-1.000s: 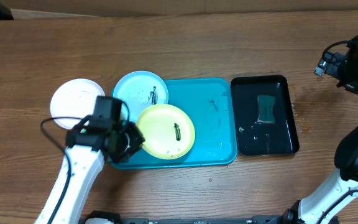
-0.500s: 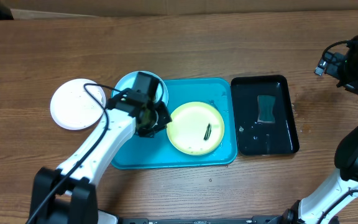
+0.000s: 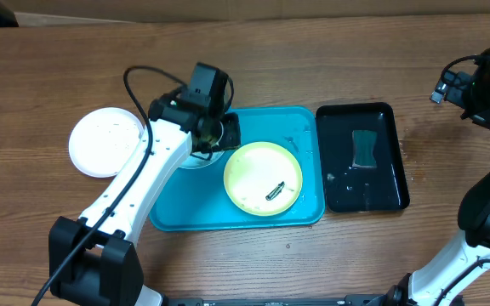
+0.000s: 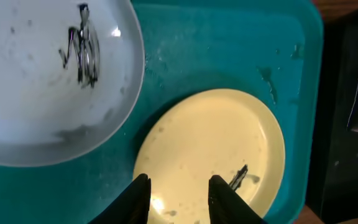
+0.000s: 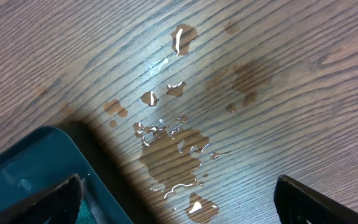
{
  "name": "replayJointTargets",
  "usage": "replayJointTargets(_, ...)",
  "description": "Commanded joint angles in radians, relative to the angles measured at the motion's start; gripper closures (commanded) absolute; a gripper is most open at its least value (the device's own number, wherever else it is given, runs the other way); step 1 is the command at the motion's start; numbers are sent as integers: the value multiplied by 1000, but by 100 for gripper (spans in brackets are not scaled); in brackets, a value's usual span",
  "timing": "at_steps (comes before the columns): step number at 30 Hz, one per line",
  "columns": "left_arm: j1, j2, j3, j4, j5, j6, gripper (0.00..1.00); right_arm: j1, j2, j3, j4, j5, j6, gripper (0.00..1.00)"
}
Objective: Clean dirty plates on tray and stack at the side
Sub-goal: 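Hold the yellow plate rim with the left gripper at tray center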
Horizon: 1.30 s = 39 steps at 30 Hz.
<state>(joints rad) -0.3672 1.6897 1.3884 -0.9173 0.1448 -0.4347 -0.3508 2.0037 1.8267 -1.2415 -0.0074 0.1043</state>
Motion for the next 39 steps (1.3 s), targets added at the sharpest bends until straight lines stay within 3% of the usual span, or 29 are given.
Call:
replayJointTargets(1,-7,52,17,-3,-23,176,68,2,-15,5,6,6,4,0)
replayJointTargets(4,-7,83,17,-6,-23,235,73,2,-15,5,6,6,4,0)
replayJointTargets(6,-7,102,17,-5,-26,269,81,2,-15,5,6,6,4,0)
replayJointTargets(11,-7,153,17,-1,-26,278,92,2,-15,5,6,6,4,0)
replayJointTargets(19,-7,211,16,-2,-24,278,87,2,-15,5,6,6,4,0)
replayJointTargets(21,-7,214,15,-1,-24,278,81,2,-15,5,6,6,4,0)
replayJointTargets(39,-8,220,-37,28,-21,270,80,2,-15,5,6,6,4,0)
